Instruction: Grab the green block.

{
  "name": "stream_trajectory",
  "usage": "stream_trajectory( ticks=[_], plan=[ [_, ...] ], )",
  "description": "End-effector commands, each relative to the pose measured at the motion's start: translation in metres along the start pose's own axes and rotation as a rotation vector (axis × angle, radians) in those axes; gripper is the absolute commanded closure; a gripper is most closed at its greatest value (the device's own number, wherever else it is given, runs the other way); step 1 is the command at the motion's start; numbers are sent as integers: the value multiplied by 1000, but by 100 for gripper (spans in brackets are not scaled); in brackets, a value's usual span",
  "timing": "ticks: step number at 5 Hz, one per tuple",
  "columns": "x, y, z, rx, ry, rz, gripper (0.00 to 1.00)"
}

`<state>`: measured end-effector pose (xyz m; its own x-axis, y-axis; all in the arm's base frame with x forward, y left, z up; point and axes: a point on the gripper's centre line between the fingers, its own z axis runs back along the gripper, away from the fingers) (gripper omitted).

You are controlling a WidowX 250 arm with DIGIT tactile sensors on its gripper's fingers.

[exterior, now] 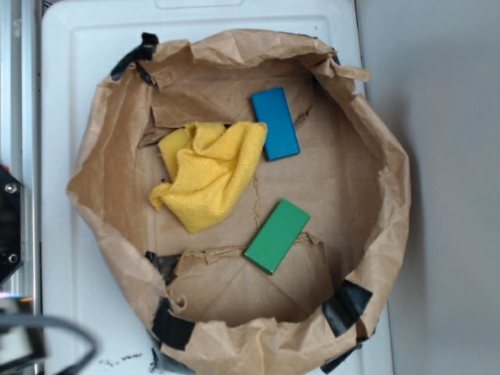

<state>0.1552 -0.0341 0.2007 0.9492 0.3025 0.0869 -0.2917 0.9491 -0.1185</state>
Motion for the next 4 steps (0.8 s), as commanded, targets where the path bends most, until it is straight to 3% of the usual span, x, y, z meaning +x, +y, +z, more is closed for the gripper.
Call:
stream_trajectory(
  ticks=[1,2,4],
  plan=[
    [82,-6,-50,90,-39,196,0],
    [129,-12,-73,68,-75,342,0],
    [129,-12,-73,68,-75,342,0]
  ],
)
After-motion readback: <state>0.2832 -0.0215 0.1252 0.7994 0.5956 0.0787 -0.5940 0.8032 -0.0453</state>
